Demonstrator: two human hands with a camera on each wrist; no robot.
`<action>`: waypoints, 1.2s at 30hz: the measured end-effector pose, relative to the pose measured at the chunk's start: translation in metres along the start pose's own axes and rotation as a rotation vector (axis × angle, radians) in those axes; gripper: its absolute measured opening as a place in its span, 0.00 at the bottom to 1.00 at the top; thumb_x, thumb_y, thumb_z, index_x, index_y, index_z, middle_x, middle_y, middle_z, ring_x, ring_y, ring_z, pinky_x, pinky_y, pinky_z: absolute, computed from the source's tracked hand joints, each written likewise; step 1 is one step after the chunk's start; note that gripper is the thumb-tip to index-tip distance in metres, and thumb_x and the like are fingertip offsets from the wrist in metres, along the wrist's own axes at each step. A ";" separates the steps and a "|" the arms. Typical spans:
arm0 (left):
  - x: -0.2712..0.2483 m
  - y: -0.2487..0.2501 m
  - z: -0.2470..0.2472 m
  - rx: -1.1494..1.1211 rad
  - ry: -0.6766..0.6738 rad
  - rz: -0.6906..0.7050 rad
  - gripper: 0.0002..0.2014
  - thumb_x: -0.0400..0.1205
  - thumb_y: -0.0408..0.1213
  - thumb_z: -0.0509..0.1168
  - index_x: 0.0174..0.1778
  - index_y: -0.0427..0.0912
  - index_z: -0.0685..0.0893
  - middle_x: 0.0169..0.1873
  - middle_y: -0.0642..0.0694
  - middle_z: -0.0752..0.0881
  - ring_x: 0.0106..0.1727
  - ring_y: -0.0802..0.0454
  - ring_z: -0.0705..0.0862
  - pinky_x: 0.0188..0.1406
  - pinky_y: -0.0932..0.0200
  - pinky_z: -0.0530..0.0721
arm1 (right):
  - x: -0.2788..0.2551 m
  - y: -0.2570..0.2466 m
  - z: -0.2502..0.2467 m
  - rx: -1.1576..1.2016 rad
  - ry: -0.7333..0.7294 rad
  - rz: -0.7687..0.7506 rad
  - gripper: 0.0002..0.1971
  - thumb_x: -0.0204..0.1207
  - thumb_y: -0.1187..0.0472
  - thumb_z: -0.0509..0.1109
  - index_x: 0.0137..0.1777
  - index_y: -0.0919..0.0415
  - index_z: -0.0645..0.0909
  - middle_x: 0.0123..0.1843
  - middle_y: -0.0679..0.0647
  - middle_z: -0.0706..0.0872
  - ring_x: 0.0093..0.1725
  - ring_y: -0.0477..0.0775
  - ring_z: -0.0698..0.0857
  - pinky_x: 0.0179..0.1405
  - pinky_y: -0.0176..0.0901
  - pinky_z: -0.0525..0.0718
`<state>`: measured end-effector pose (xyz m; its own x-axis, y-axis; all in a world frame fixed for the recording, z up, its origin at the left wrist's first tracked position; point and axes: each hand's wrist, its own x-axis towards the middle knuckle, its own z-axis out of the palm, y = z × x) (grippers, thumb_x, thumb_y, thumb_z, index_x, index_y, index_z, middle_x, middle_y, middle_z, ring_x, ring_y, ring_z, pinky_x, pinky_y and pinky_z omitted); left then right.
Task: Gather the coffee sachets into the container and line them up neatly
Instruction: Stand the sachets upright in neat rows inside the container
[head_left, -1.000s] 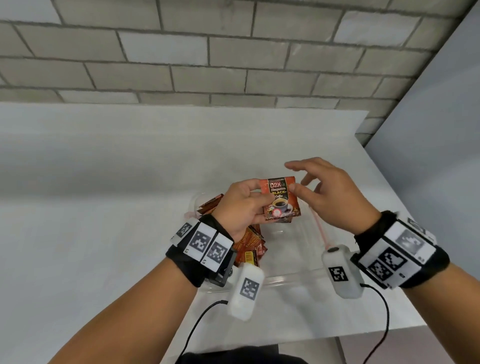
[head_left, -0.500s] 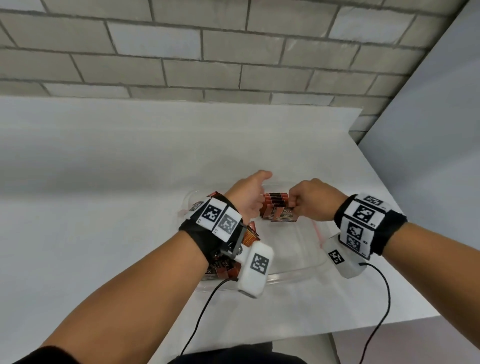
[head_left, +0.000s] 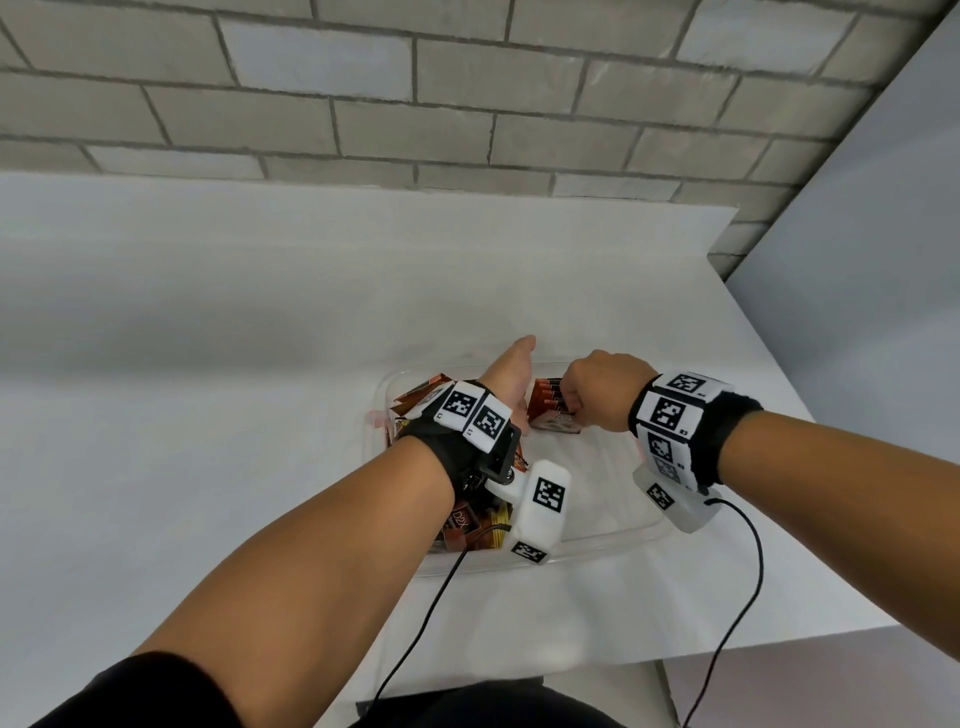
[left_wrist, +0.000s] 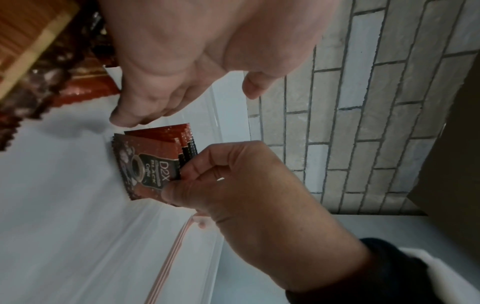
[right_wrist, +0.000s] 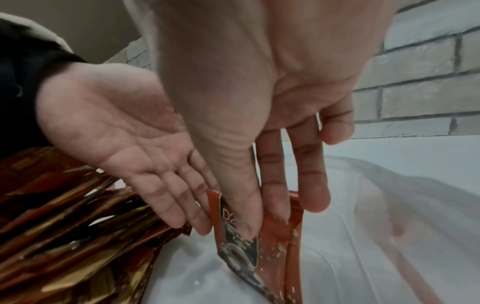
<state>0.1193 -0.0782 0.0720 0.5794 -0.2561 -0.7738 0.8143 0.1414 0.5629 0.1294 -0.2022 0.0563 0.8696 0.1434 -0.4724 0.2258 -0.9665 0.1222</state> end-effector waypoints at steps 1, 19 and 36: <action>0.003 0.000 -0.001 -0.014 -0.005 -0.004 0.37 0.86 0.55 0.53 0.83 0.33 0.53 0.80 0.33 0.61 0.77 0.39 0.67 0.73 0.49 0.67 | 0.001 -0.002 0.000 -0.026 0.001 -0.004 0.07 0.74 0.60 0.72 0.52 0.58 0.83 0.49 0.56 0.82 0.41 0.56 0.81 0.38 0.41 0.75; 0.010 -0.003 0.004 -0.020 -0.013 -0.010 0.34 0.87 0.53 0.52 0.82 0.33 0.53 0.80 0.33 0.61 0.81 0.36 0.60 0.79 0.40 0.55 | -0.002 -0.017 -0.004 -0.341 0.058 -0.043 0.08 0.81 0.61 0.62 0.57 0.60 0.79 0.52 0.55 0.84 0.52 0.59 0.85 0.47 0.45 0.69; 0.021 -0.008 0.005 0.123 0.025 0.033 0.31 0.88 0.50 0.53 0.80 0.30 0.58 0.46 0.34 0.79 0.34 0.42 0.75 0.35 0.55 0.79 | -0.007 -0.004 -0.007 -0.149 0.086 0.022 0.15 0.77 0.55 0.71 0.60 0.60 0.76 0.52 0.57 0.81 0.45 0.56 0.80 0.39 0.44 0.73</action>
<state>0.1246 -0.0892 0.0526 0.6075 -0.2287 -0.7607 0.7855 0.0306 0.6181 0.1257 -0.1975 0.0646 0.9080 0.1461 -0.3927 0.2630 -0.9283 0.2628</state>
